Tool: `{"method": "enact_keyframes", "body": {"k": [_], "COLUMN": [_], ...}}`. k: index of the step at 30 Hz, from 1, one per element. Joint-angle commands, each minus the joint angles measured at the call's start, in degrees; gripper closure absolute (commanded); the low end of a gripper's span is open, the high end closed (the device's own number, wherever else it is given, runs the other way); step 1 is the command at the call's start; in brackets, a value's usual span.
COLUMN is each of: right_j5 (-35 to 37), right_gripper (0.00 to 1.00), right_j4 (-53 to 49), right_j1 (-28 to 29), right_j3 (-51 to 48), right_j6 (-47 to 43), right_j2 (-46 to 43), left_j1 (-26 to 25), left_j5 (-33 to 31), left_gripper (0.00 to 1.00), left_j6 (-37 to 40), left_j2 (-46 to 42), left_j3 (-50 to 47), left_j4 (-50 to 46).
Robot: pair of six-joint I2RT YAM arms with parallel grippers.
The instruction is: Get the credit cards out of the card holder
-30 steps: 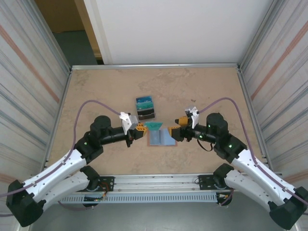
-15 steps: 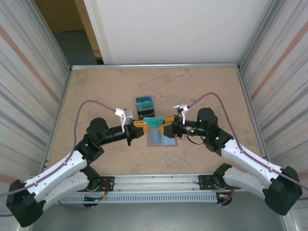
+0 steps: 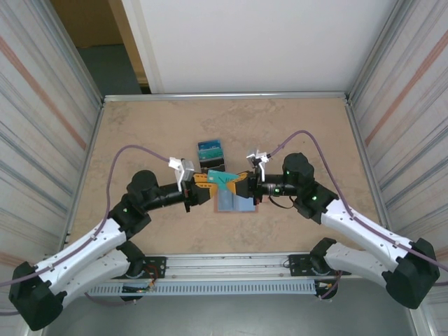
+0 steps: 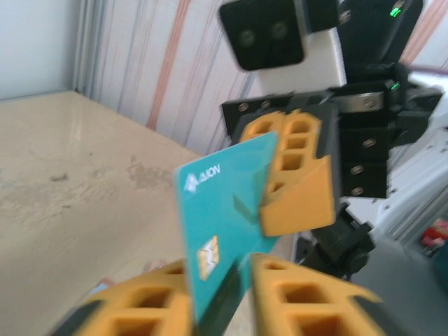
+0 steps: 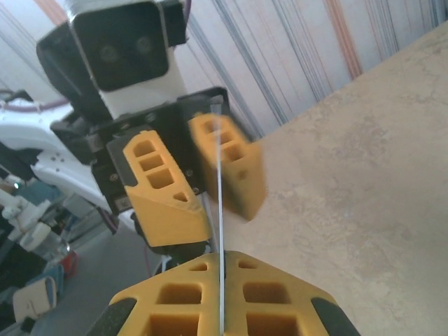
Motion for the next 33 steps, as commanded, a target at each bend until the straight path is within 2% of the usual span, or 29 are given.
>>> {"method": "enact_keyframes", "body": {"k": [1,5,10,14,21,27,33], "right_j5": [2.7,4.2,2.83,0.94,-0.59,-1.47,-2.25], "right_gripper": [1.0,1.0,1.0,1.0,1.0,1.0,1.0], "right_j4": [-9.12,-19.2,-28.55,-31.39,-31.95,-31.79,-31.75], "right_j1": [0.12,-0.01,-0.13,-0.19,-0.25,-0.36,-0.58], "right_j3": [3.1,6.09,10.33,12.03,12.57,12.85,13.42], "right_j6": [-5.94,-10.86,-15.33,-16.91,-17.61,-17.88,-18.16], "right_j2": [-2.91,-3.62,-2.58,-1.28,0.4,1.48,1.49], "left_j1": [0.06,0.05,0.1,0.06,-0.08,-0.29,-0.38], "left_j5": [-1.59,-2.44,-0.46,3.92,9.95,11.23,11.98], "left_gripper": [0.55,0.45,0.46,0.48,0.54,0.55,0.61], "left_j6": [8.45,17.81,25.13,29.2,32.09,34.16,35.79], "left_j2": [-2.25,-0.46,5.47,11.28,17.86,20.35,23.44], "left_j3": [6.0,14.88,23.82,29.83,36.11,37.02,38.38], "left_j4": [-10.43,-24.41,-35.37,-41.87,-46.69,-48.5,-50.79]}}
